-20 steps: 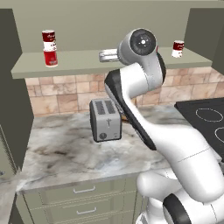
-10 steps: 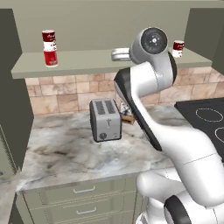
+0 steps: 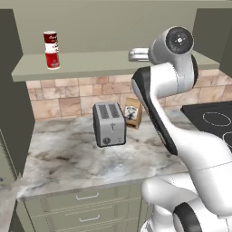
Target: Stack two cans on top of the other two cans in the cabinet.
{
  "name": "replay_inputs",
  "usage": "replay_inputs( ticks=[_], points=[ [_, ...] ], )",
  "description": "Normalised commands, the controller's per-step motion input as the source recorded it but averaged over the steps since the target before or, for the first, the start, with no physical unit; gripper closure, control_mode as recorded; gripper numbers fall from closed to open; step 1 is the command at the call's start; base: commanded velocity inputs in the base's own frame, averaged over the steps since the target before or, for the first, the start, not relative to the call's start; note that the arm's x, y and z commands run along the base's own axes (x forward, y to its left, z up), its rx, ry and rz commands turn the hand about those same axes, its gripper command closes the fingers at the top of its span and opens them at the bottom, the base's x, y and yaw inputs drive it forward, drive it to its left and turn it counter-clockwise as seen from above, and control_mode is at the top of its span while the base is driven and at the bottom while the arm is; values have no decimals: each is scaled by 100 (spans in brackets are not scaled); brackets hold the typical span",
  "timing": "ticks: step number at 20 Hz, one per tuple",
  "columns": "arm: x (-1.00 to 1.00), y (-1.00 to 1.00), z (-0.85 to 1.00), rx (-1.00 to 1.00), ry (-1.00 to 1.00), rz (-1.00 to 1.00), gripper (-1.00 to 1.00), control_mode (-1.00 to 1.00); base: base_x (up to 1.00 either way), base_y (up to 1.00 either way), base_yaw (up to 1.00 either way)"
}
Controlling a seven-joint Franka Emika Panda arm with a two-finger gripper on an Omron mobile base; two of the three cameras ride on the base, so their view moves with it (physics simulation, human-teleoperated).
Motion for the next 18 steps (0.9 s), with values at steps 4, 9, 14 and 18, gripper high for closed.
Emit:
replay_inputs(
  ticks=[4, 9, 14, 18],
  points=[
    [-4, -38, 0, 0, 0, -1, -100, -100, 0, 0, 0],
    [-3, -35, 0, 0, 10, 0, -100, -100, 0, 0, 0],
    [1, -38, 0, 0, 8, 0, -100, -100, 0, 0, 0],
    [0, -42, 0, 0, 0, 0, -100, -100, 0, 0, 0]
  ],
)
